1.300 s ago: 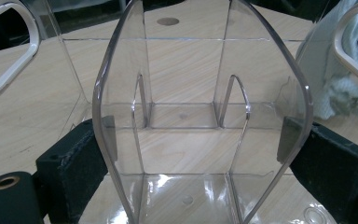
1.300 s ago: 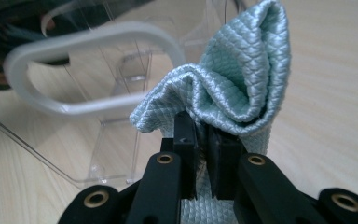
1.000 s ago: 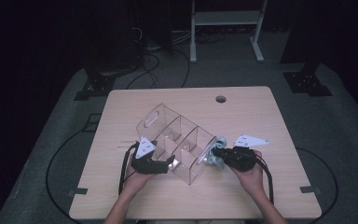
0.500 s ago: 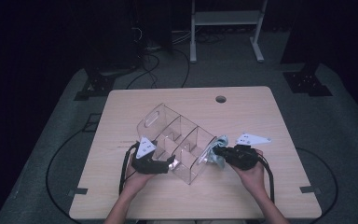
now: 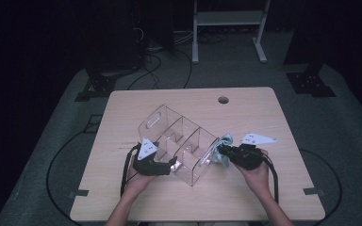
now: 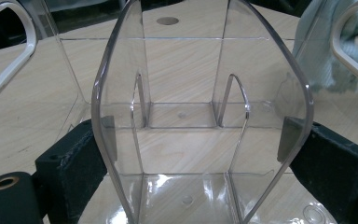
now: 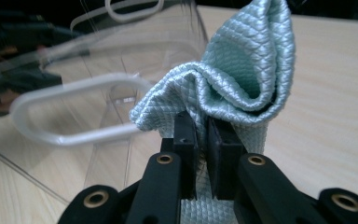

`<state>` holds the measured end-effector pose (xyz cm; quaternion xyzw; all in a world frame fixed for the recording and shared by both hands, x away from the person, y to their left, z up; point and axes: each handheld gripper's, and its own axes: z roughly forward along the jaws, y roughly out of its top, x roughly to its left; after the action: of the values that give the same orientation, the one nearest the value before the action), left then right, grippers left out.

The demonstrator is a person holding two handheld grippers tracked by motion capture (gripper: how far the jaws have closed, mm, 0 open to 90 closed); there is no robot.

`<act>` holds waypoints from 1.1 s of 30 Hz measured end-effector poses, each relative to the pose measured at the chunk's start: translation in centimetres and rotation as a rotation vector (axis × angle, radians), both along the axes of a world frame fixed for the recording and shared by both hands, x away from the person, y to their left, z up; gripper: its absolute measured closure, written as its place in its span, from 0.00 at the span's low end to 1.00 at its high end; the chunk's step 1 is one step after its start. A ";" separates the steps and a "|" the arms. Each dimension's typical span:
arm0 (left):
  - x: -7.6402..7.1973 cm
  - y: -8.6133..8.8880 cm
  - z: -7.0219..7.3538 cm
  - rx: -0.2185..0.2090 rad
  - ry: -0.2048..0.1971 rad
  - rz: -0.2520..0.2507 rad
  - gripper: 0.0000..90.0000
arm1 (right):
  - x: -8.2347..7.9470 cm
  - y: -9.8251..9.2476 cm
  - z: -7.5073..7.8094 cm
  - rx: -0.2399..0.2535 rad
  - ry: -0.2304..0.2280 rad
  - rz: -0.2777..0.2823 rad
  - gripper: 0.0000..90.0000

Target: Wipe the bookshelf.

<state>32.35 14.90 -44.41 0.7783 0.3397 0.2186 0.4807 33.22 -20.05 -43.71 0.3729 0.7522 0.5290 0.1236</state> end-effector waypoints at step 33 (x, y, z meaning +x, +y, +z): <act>0.0 -0.1 0.0 0.000 0.004 0.000 0.08 | 0.0 0.0 1.1 0.006 -0.042 0.010 0.92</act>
<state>32.34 14.81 -44.40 0.7789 0.3405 0.2170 0.4799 33.22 -20.08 -42.56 0.3586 0.7496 0.5395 0.1355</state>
